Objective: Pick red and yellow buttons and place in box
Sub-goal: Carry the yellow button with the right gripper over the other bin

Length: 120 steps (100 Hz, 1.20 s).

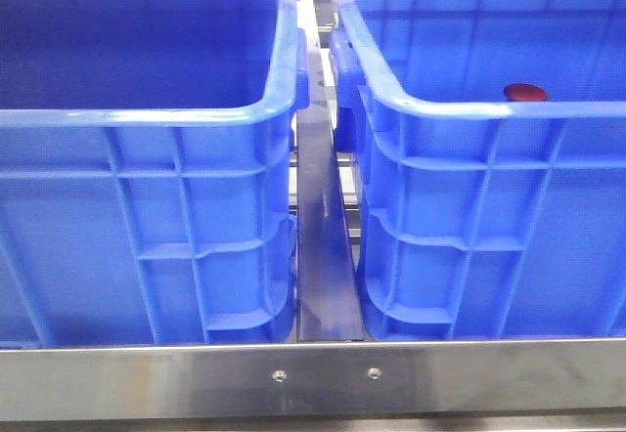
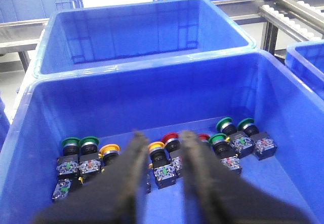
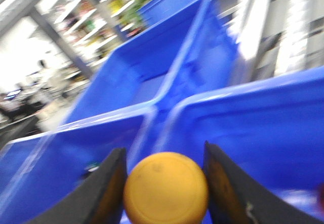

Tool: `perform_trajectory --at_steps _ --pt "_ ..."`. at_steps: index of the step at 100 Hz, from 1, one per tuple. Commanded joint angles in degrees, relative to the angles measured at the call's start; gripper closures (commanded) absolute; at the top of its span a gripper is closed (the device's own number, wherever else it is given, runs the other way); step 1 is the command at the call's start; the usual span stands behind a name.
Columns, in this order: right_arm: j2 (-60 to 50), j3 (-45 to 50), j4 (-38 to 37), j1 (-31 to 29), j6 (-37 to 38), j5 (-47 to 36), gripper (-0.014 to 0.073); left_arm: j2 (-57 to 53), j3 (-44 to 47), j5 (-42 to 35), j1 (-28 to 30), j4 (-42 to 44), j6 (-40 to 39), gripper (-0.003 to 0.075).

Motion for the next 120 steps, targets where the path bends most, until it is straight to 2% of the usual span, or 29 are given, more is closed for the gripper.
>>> perform_trajectory --at_steps 1,20,33,73,120 --pt "-1.3 -2.1 3.5 -2.6 -5.0 -1.2 0.0370 0.4 -1.4 -4.2 0.1 -0.6 -0.7 0.0739" --pt "-0.9 -2.1 3.7 -4.2 -14.6 -16.6 0.0370 0.4 -1.3 -4.2 0.1 -0.6 -0.7 0.0739" --pt "1.6 -2.1 8.6 -4.2 -19.4 -21.4 0.0370 0.4 -1.3 -4.2 0.1 -0.6 -0.7 0.0739" --pt "17.4 -7.6 8.7 -4.2 -26.3 -16.5 0.0370 0.4 -1.3 -4.2 0.1 -0.6 -0.7 0.0739" --pt "26.9 -13.9 8.6 -4.0 -32.2 -12.2 0.0370 0.4 -1.3 -4.2 0.1 -0.6 -0.7 0.0739"
